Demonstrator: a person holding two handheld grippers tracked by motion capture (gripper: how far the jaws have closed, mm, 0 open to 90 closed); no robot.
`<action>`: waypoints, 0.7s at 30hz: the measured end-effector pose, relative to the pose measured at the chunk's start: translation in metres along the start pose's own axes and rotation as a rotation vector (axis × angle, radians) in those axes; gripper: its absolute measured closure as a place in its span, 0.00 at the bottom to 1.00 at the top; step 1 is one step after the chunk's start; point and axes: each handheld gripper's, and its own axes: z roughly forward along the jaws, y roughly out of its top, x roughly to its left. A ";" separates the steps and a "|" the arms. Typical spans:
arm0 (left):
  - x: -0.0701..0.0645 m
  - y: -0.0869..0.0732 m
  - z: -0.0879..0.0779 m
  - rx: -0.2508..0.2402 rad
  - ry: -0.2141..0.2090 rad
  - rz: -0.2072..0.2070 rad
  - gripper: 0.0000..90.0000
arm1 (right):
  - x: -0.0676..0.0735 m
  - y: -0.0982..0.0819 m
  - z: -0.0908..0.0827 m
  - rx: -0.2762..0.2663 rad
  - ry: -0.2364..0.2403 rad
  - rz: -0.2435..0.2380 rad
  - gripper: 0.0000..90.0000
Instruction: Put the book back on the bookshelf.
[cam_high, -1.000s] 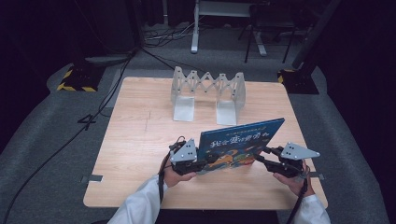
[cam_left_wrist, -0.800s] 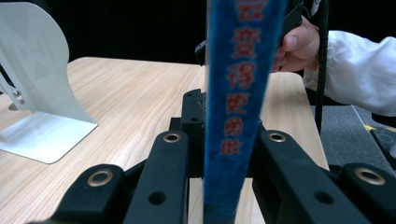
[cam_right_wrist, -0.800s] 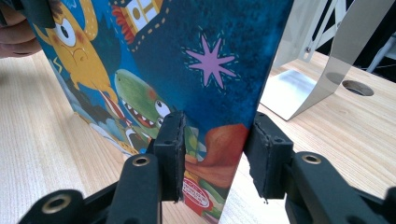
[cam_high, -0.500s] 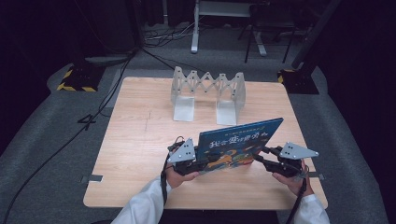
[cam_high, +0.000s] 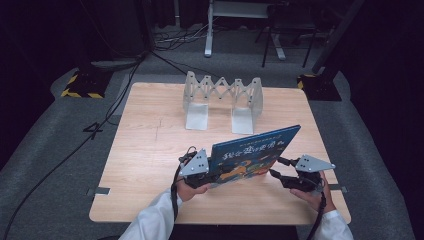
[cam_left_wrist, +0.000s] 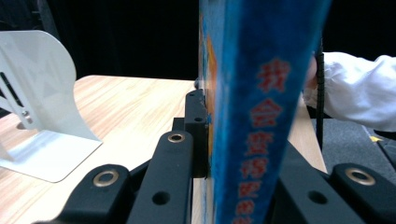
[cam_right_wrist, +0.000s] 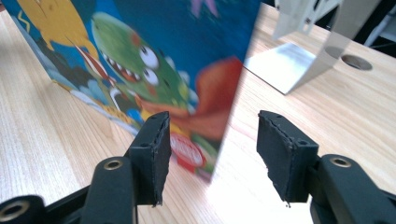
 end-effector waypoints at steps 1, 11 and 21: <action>0.000 0.000 -0.001 0.001 0.004 0.002 0.92 | -0.002 -0.002 -0.002 -0.002 -0.003 0.015 0.50; 0.004 0.005 -0.011 0.007 0.083 0.023 0.92 | -0.015 -0.028 -0.010 0.063 -0.089 0.078 0.45; 0.021 0.008 -0.032 0.004 0.205 -0.004 0.92 | -0.017 -0.036 -0.008 0.092 -0.091 0.090 0.43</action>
